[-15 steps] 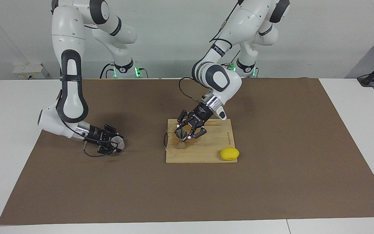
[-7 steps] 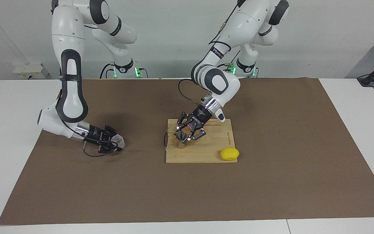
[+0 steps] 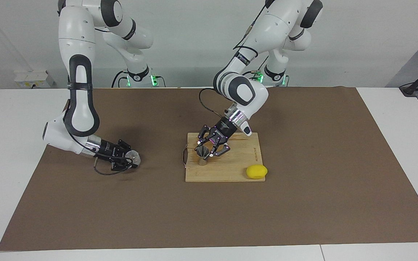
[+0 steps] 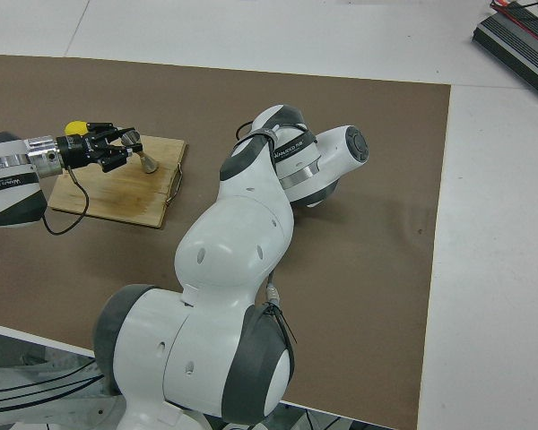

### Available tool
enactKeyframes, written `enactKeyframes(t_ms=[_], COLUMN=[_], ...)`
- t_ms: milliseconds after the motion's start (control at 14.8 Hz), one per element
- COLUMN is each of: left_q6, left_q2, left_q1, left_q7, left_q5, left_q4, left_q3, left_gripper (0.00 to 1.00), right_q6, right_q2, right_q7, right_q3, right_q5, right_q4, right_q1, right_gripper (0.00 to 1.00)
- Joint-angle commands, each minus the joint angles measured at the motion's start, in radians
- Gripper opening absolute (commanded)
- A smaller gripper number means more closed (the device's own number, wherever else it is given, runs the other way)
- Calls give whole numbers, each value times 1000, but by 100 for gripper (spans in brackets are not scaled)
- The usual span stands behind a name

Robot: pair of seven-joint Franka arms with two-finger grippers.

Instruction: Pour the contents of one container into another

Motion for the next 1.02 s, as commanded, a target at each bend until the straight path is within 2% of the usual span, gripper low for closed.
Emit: enactKeyframes(t_ms=[0, 203, 474, 745, 949], left_q6=[38, 53, 93, 194, 202], left_q2=[10, 5, -12, -65, -107], left_q1=[-22, -21, -28, -54, -36], left_q7=[10, 7, 2, -33, -51], left_q5=[-27, -27, -35, -35, -30], left_q4=[11, 11, 13, 11, 7], left_q3=[11, 10, 7, -16, -18], left_gripper=[100, 100, 100, 100, 100], right_q6=[13, 36, 82, 91, 91], right_q2=[-32, -55, -72, -87, -89], right_q7=[3, 59, 243, 404, 523], right_q3=[-3, -5, -5, -6, -6], right_q5=[-3, -41, -140, -222, -264], right_q4=[-5, 2, 41, 84, 126], right_q1=[13, 49, 122, 190, 230], right_gripper=[14, 14, 14, 14, 14])
